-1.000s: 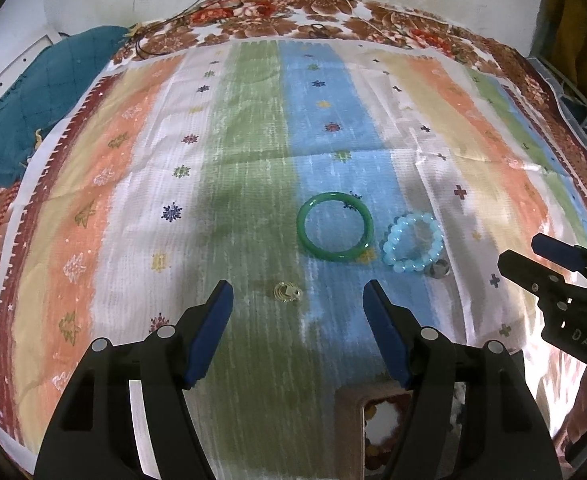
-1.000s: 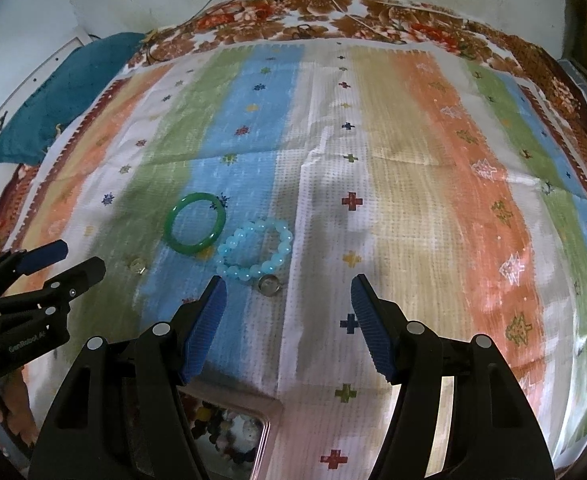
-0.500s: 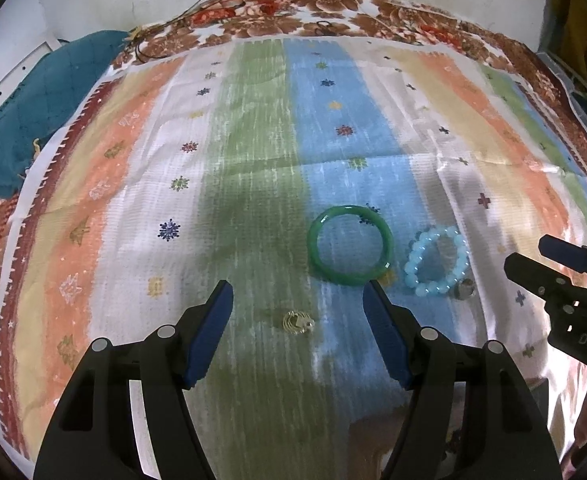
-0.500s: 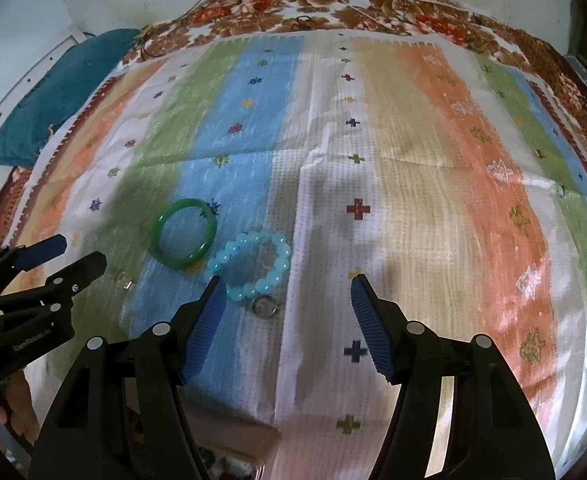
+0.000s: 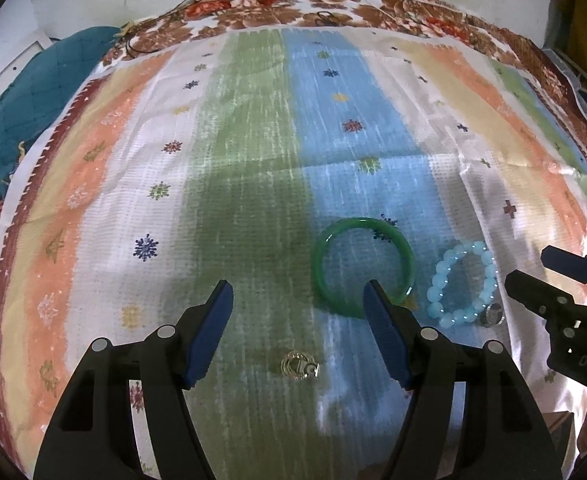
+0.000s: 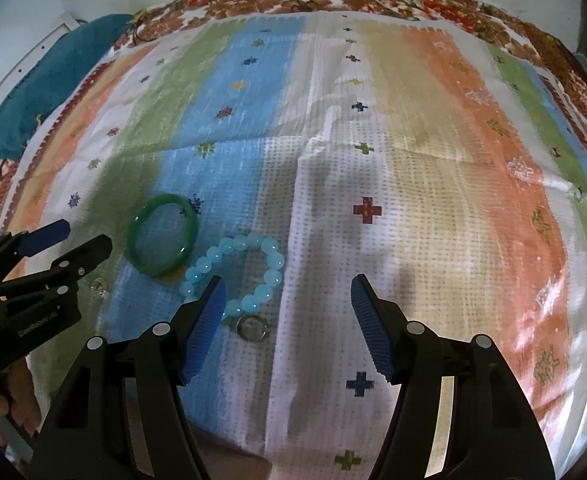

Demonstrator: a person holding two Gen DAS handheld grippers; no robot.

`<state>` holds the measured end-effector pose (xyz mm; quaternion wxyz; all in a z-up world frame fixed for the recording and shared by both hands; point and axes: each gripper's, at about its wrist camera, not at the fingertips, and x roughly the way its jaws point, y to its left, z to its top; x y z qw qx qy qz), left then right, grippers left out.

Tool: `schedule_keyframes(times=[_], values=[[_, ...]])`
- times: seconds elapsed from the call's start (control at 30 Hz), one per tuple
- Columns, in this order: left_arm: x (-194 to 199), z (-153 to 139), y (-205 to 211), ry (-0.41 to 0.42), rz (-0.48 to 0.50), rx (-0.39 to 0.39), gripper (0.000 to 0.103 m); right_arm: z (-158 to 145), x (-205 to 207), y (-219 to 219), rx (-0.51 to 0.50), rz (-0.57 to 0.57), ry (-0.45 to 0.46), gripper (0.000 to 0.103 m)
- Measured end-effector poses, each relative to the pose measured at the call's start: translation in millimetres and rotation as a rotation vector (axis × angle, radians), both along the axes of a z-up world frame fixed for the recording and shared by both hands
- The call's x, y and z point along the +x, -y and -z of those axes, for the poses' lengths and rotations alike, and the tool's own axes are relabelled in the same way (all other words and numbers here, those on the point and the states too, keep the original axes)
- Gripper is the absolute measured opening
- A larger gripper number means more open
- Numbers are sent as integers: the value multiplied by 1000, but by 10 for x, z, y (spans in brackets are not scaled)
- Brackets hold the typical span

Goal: Organize jewelry
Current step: 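Move both open tools forward toward the green bangle and light-blue bracelet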

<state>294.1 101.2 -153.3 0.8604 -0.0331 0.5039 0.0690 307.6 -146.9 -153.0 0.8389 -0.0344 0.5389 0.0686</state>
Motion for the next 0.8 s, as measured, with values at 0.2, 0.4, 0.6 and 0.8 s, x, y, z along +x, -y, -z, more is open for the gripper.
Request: schedule_keyframes(times=[0.2,0.4,0.6,0.8], values=[[75,100,-33,-14,-1,-35,67,72,57,-40,-19,-20,1,65],[141,194,5,-25,19,-25,67,166,126,-52,-31,-32,-20,65],[221,296,-8,-47,29,-24,67,265,189,-54,-17,-33,-44,65],[252,349,-1,-49,36,-12,66,307,208,-86,-51,-52,-38,64]])
